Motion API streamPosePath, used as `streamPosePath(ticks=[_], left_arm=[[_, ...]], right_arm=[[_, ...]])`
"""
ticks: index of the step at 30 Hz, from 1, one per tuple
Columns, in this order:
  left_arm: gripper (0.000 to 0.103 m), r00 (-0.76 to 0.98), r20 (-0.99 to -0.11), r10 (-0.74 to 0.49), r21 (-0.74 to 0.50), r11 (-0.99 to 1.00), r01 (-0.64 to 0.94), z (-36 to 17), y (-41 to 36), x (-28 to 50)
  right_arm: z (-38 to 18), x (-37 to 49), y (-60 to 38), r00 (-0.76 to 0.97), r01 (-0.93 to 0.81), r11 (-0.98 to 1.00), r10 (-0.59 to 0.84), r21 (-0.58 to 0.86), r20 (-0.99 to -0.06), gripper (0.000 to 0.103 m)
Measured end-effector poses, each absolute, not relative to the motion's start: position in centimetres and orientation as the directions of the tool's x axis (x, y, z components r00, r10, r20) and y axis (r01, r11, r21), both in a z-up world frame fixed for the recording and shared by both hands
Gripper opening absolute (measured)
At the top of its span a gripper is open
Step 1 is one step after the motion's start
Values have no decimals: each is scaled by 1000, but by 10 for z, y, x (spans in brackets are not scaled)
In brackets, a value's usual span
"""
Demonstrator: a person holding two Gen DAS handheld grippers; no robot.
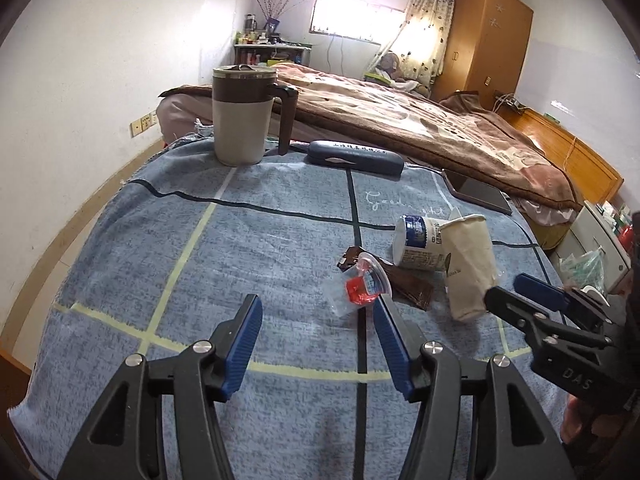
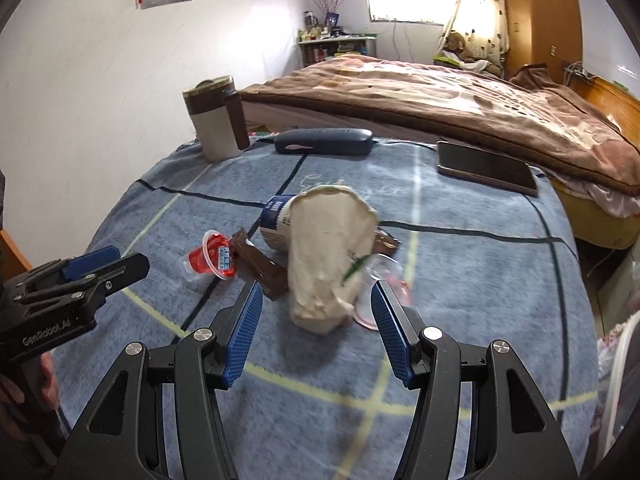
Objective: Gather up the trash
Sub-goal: 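Grasp the beige paper cup with the right tool while the left tool grasps the clear red-lined plastic cup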
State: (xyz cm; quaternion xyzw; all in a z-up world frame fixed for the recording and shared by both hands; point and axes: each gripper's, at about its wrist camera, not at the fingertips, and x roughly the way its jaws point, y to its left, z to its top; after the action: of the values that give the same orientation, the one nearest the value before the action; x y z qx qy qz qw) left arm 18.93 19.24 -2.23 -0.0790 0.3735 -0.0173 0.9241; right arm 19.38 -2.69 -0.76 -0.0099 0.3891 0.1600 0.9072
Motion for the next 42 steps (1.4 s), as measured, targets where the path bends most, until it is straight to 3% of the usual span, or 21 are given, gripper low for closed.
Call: streamPosePath(ticks=[7,10,17,30,33,34,42], left_arm=[[62,698,-704,-129,-165,986,17,-33,193,204],[63,678,-719,-152,-162,986,50,-39,188,211],[63,660,-727,-186,-130,982,134,-43,174,226],[63,623,-770,-138,-17,980,196,-57,150,245],[62,618,-769,-165,-40,977,211,-58,149,246],[54,617,-769,-164,-40,977,209,-58,148,247],[54,625,-761,-172,-70,980,184,-55,148,243]], right_arm=[[-21,210,-18,623,-283,956,244,78,-743,57],[-25,213,-19,613,-267,960,239,87,-753,41],[-25,213,-21,619,-262,960,246,100,-746,30],[-16,203,-37,627,-263,951,296,162,-721,28],[-16,201,-41,627,-265,950,301,167,-718,28],[-16,201,-41,626,-264,950,302,168,-719,28],[-16,198,-48,626,-266,947,312,180,-715,28]])
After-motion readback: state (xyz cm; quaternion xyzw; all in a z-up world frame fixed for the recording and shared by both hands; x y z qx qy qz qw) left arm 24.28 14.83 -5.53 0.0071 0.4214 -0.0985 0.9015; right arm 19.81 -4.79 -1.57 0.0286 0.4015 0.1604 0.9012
